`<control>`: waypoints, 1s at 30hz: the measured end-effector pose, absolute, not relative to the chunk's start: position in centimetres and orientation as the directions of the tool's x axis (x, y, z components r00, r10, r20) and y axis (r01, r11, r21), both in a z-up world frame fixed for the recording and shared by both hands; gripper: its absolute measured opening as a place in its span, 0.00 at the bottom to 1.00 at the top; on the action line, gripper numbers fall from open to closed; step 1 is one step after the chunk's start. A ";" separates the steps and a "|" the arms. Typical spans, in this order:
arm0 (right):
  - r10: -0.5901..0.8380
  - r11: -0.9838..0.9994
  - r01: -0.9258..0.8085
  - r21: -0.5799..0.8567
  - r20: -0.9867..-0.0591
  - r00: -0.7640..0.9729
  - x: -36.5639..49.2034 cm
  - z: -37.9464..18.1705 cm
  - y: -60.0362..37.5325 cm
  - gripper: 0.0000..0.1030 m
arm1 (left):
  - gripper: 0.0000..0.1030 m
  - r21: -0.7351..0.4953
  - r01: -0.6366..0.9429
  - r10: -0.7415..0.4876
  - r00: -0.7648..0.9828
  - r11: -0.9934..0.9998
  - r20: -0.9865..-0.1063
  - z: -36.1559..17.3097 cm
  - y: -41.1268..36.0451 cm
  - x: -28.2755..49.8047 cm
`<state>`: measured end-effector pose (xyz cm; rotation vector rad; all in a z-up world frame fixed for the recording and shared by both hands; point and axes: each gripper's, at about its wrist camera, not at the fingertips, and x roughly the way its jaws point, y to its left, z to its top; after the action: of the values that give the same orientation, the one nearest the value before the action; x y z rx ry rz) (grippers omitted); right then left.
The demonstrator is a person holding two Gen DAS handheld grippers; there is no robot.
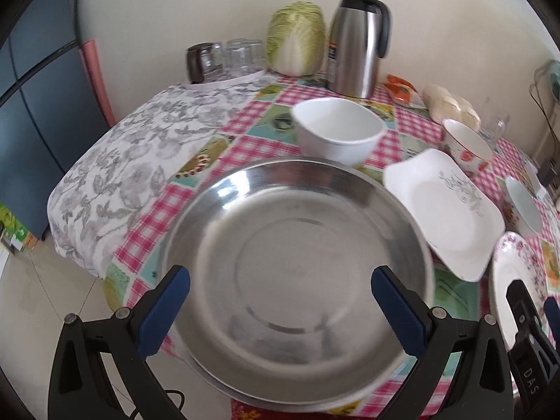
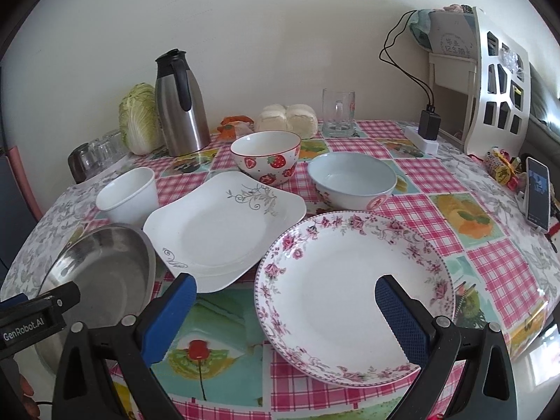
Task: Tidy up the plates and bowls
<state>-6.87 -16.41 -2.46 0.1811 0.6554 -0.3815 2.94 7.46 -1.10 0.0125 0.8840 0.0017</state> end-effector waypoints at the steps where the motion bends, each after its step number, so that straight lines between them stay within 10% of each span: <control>1: -0.276 0.919 0.390 0.047 -0.628 0.727 -6.6 -2.6 -16.1 1.00 | 1.00 -0.006 -0.014 0.004 0.640 1.000 -0.768 -1.3 8.2 3.2; 17: -0.138 0.974 0.225 0.039 -0.687 0.714 -3.3 -5.7 -9.9 0.99 | 0.99 -0.099 -0.136 -0.011 0.534 0.986 -0.845 -5.2 14.5 5.3; 30: -0.035 0.988 0.135 0.075 -0.740 0.671 -1.8 -7.2 -8.4 0.54 | 0.48 -0.125 -0.131 -0.038 0.525 0.983 -0.850 -6.4 15.5 6.0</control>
<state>-1.79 -8.40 -7.15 0.1275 0.8299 -0.0958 6.05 15.50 -6.40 -0.1822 1.0177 0.0557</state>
